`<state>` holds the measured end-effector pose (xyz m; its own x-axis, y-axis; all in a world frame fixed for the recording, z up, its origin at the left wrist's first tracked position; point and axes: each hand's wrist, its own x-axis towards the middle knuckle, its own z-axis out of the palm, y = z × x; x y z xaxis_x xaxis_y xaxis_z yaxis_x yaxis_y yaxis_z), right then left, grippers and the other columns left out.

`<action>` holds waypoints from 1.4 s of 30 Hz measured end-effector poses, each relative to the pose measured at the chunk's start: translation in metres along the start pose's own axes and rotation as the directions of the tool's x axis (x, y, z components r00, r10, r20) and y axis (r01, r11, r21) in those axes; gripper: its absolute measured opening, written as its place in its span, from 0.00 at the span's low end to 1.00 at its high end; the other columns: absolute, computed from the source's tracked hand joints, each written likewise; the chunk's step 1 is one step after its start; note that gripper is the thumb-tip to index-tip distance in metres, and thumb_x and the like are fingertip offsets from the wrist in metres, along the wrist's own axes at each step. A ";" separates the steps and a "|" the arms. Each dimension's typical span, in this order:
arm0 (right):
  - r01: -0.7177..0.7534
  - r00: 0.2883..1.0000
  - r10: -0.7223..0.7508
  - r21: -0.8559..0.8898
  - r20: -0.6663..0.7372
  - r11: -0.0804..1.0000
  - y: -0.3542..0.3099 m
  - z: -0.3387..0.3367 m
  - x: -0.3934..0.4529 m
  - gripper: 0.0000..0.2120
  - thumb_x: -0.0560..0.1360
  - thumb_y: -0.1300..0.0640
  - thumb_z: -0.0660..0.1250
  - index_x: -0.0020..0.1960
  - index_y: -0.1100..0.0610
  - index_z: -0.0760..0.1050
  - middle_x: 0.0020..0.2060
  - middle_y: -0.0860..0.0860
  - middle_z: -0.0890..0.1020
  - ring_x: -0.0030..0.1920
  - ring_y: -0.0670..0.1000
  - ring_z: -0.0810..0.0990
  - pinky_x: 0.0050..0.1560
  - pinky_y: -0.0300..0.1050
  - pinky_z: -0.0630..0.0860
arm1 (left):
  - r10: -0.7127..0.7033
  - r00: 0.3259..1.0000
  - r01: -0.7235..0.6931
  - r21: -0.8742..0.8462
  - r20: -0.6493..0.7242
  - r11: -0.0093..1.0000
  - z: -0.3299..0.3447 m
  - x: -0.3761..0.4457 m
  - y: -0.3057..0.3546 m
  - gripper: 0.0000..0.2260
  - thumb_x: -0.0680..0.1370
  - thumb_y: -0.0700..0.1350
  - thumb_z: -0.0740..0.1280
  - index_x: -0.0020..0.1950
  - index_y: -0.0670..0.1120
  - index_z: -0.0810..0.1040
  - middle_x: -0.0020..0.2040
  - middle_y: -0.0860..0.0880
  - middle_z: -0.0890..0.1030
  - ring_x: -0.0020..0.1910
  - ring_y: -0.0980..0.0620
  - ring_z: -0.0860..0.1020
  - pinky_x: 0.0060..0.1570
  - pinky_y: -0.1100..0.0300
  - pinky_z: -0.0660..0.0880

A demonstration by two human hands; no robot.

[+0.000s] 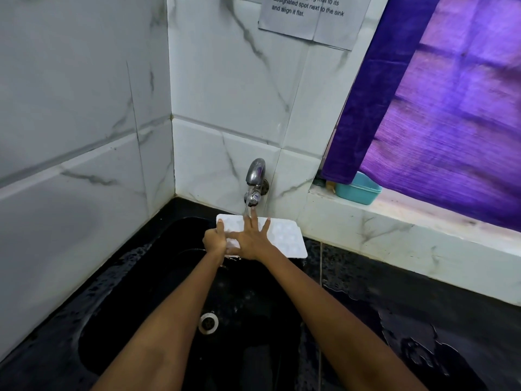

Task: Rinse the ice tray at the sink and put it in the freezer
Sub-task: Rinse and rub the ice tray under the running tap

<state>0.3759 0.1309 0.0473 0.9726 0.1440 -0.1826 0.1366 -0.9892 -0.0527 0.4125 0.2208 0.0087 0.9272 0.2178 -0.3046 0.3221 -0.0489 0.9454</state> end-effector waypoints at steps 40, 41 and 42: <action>-0.394 0.910 0.056 0.898 0.411 -0.196 -0.099 0.100 -0.008 0.12 0.82 0.58 0.54 0.62 0.60 0.70 0.57 0.58 0.75 0.44 0.53 0.76 0.32 0.38 0.74 | -0.344 0.932 0.337 0.078 0.117 0.938 -0.161 -0.026 -0.041 0.38 0.73 0.73 0.51 0.58 0.42 0.77 0.56 0.39 0.82 0.52 0.40 0.82 0.48 0.49 0.76; -0.339 0.934 0.093 0.937 0.346 -0.080 -0.094 0.100 -0.008 0.15 0.81 0.58 0.57 0.67 0.56 0.67 0.60 0.57 0.76 0.48 0.52 0.77 0.35 0.38 0.75 | -0.387 0.897 0.390 0.028 0.213 0.920 -0.164 -0.021 -0.048 0.35 0.75 0.70 0.55 0.64 0.42 0.74 0.61 0.39 0.79 0.54 0.41 0.80 0.50 0.49 0.76; -0.307 0.948 0.081 0.952 0.306 -0.008 -0.088 0.100 -0.009 0.18 0.80 0.58 0.58 0.69 0.53 0.65 0.62 0.57 0.75 0.50 0.52 0.77 0.38 0.38 0.76 | -0.390 0.869 0.426 -0.058 0.304 0.903 -0.163 -0.016 -0.055 0.31 0.77 0.65 0.59 0.67 0.41 0.72 0.65 0.39 0.76 0.55 0.42 0.80 0.52 0.49 0.77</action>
<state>0.3367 0.2196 -0.0449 0.8758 0.0644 -0.4783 -0.4787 -0.0113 -0.8779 0.3486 0.3788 -0.0193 0.7380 -0.0882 -0.6690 0.6747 0.1047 0.7306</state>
